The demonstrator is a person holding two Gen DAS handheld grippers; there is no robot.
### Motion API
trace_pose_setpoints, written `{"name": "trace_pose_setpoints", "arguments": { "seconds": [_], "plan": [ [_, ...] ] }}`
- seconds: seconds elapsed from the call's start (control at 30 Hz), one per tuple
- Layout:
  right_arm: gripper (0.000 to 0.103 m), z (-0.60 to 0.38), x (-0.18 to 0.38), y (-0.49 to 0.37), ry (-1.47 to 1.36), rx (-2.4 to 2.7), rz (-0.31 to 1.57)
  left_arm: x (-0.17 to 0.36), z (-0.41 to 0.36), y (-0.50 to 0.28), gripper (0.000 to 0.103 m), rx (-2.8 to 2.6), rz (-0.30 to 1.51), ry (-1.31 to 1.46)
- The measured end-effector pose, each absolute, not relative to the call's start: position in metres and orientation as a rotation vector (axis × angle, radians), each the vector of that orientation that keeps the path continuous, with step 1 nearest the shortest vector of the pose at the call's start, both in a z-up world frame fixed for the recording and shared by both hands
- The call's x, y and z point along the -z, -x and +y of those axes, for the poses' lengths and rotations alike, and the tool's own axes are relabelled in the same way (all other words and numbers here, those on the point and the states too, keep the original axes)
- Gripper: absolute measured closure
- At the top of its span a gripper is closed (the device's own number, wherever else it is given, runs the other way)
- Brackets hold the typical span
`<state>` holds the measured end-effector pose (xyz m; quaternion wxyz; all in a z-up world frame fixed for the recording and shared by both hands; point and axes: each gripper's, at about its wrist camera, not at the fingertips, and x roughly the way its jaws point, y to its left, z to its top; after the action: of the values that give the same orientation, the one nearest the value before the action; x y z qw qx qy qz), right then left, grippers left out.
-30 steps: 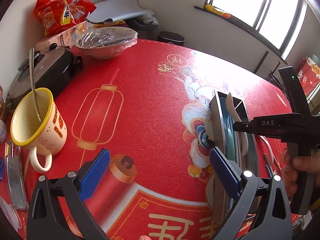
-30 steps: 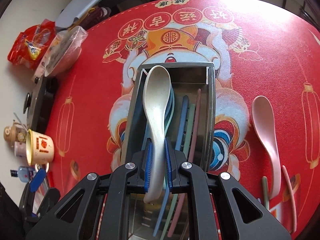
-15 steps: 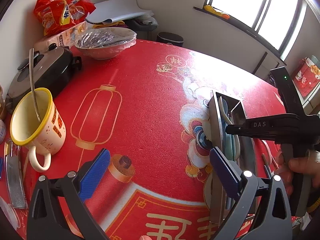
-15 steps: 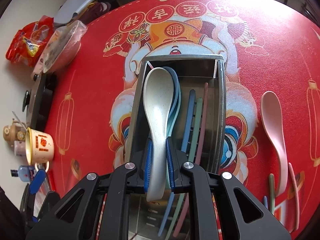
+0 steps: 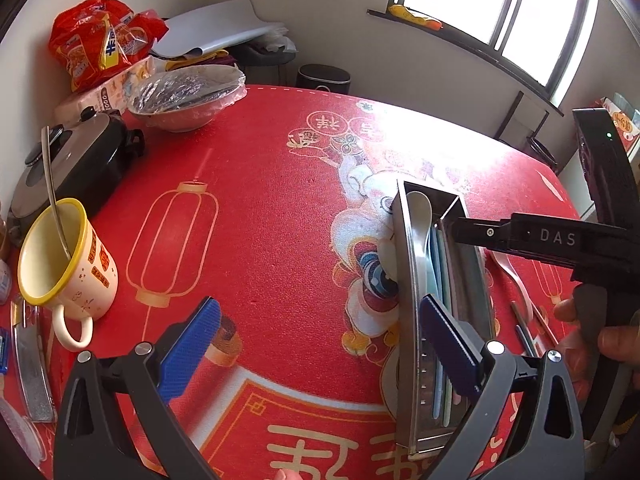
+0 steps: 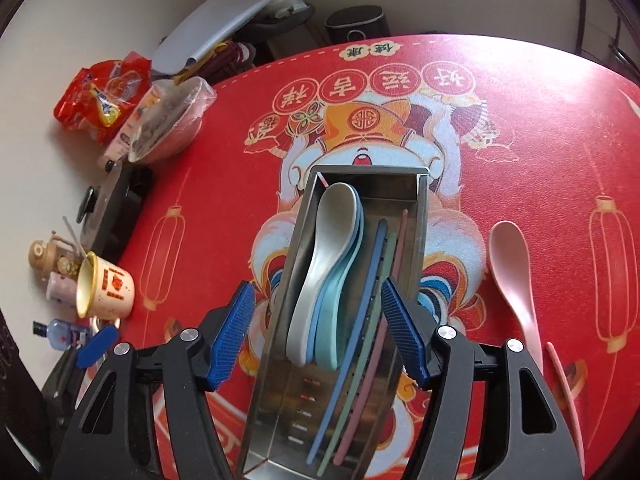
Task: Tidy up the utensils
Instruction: 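Lower the white spoon into the caddy and open the right gripper, then withdraw both grippers from the caddy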
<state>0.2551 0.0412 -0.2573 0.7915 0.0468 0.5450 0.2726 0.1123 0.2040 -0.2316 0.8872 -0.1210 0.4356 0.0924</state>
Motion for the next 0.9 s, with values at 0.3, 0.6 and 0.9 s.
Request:
{"name": "trace_pose_setpoints", "arguments": {
  "seconds": [0.3, 0.6, 0.9],
  "plan": [
    [0.016, -0.033, 0.235, -0.237, -0.18, -0.584, 1.035, 0.223, 0.172, -0.124, 0.006, -0.155, 0.909, 0.219],
    [0.015, -0.109, 0.226, -0.215, -0.028, -0.456, 0.894, 0.208, 0.13, -0.133, 0.006, -0.13, 0.898, 0.192],
    [0.015, -0.183, 0.229, -0.213, -0.012, -0.358, 0.869, 0.206, 0.081, -0.141, 0.006, -0.133, 0.914, 0.197]
  ]
}}
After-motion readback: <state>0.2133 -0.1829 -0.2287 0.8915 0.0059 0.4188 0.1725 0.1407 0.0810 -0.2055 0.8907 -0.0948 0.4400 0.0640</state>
